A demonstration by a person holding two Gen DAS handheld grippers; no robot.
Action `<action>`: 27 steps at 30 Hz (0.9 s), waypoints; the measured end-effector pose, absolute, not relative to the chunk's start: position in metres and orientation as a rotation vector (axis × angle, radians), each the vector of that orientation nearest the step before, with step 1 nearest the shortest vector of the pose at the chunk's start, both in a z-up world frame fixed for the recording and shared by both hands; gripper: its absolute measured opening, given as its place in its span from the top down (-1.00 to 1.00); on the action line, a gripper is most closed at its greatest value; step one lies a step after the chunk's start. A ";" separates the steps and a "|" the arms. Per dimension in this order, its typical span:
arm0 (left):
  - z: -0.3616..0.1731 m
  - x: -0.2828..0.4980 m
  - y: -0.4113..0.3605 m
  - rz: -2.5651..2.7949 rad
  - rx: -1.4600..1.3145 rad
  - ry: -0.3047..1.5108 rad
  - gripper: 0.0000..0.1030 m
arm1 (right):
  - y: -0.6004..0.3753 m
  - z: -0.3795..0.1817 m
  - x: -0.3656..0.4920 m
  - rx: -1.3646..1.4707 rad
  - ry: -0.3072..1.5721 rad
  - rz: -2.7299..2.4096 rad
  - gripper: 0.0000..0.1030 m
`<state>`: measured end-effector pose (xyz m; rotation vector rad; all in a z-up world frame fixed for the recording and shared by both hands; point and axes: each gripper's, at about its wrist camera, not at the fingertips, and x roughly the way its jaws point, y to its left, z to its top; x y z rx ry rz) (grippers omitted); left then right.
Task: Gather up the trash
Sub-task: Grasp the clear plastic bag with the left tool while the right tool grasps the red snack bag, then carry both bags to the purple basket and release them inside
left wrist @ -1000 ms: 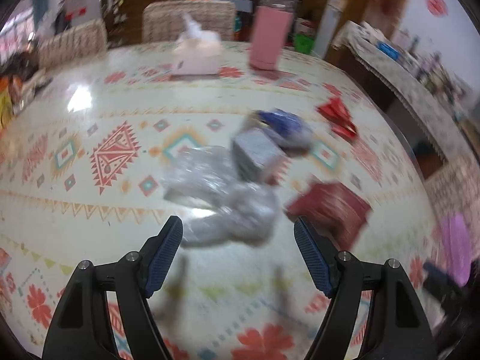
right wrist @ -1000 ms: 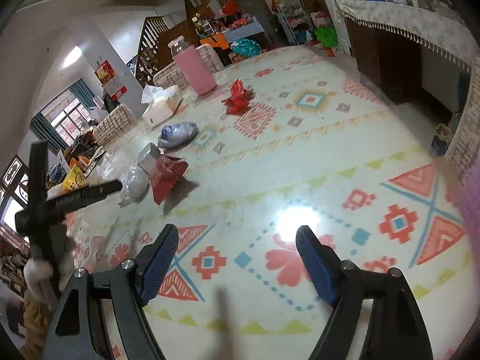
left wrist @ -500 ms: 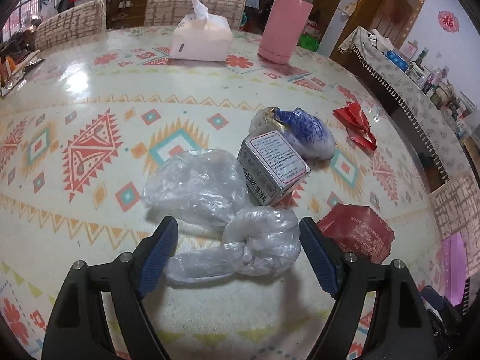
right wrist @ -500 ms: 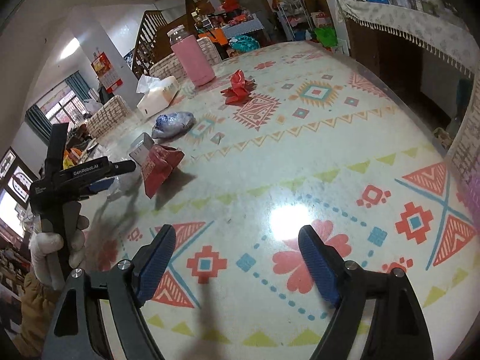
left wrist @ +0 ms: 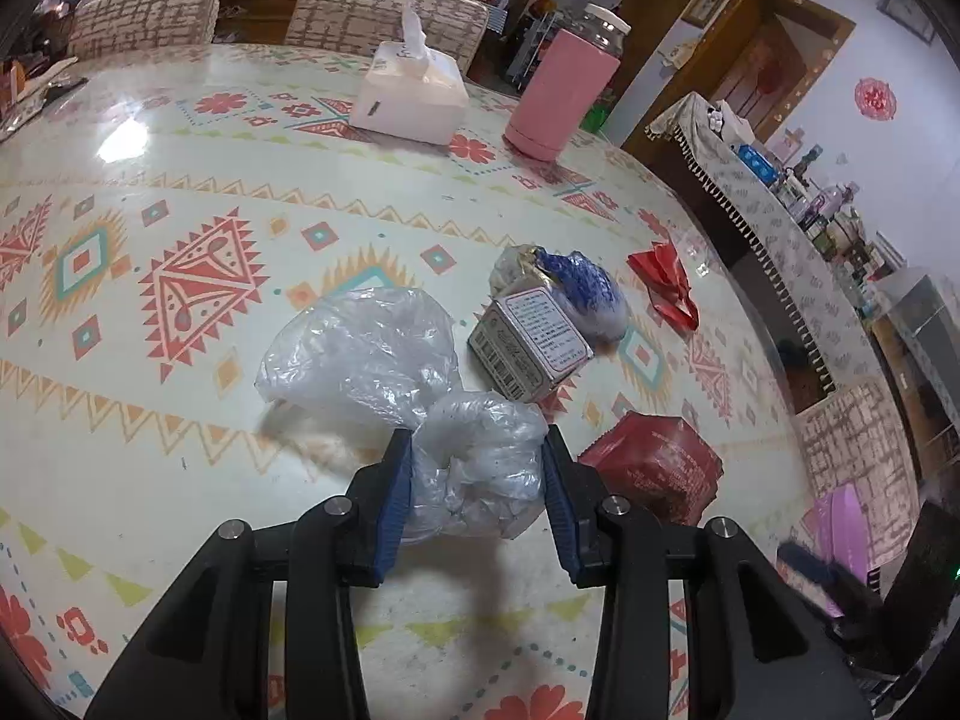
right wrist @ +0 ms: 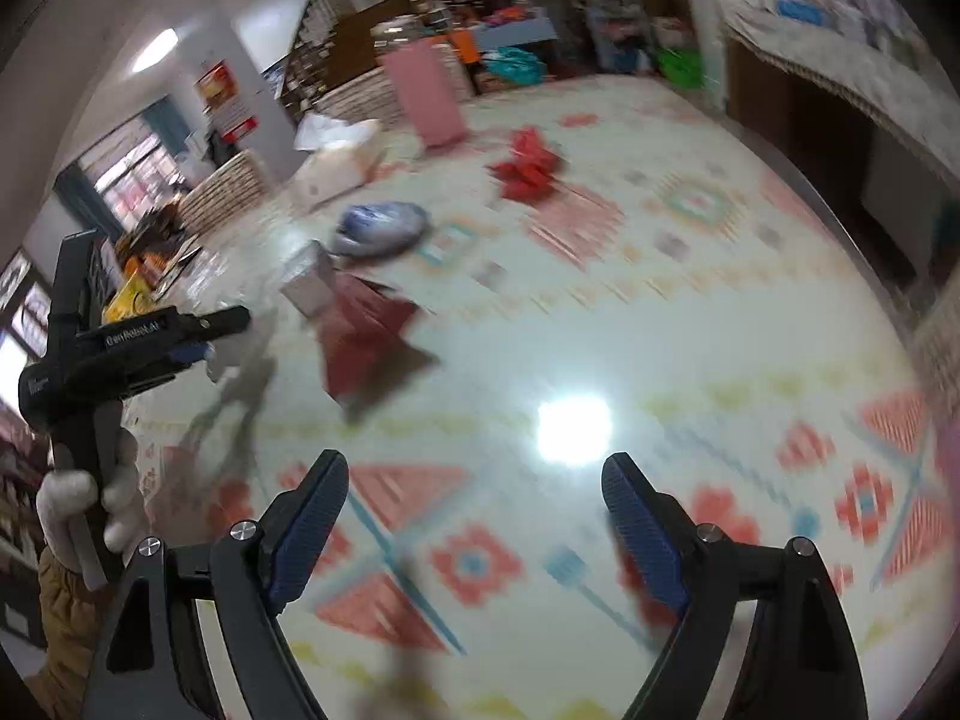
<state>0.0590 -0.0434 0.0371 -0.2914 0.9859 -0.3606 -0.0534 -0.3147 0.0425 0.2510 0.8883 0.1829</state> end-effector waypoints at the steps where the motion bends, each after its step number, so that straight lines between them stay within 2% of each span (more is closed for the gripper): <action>1: 0.037 0.059 -0.043 -0.359 -0.293 0.987 0.24 | -0.305 0.047 -0.044 0.205 0.881 0.184 -0.76; 5: 0.041 0.057 -0.043 -0.345 -0.280 0.970 0.24 | -0.268 0.050 -0.005 0.045 0.894 0.177 -0.76; 14: 0.044 0.055 -0.043 -0.325 -0.248 0.954 0.23 | -0.230 0.025 0.041 -0.104 0.951 0.115 -0.75; 15: 0.044 0.055 -0.043 -0.326 -0.248 0.957 0.23 | -0.230 0.022 0.041 -0.093 0.958 0.111 -0.66; 16: 0.044 0.055 -0.042 -0.327 -0.250 0.958 0.23 | -0.231 0.021 0.040 -0.077 0.962 0.117 -0.36; 17: 0.044 0.055 -0.042 -0.328 -0.251 0.958 0.23 | -0.232 0.020 0.039 -0.060 0.969 0.118 -0.20; 27: 0.046 0.050 -0.047 -0.299 -0.210 0.931 0.23 | -0.247 0.036 -0.015 0.017 0.905 0.100 -0.13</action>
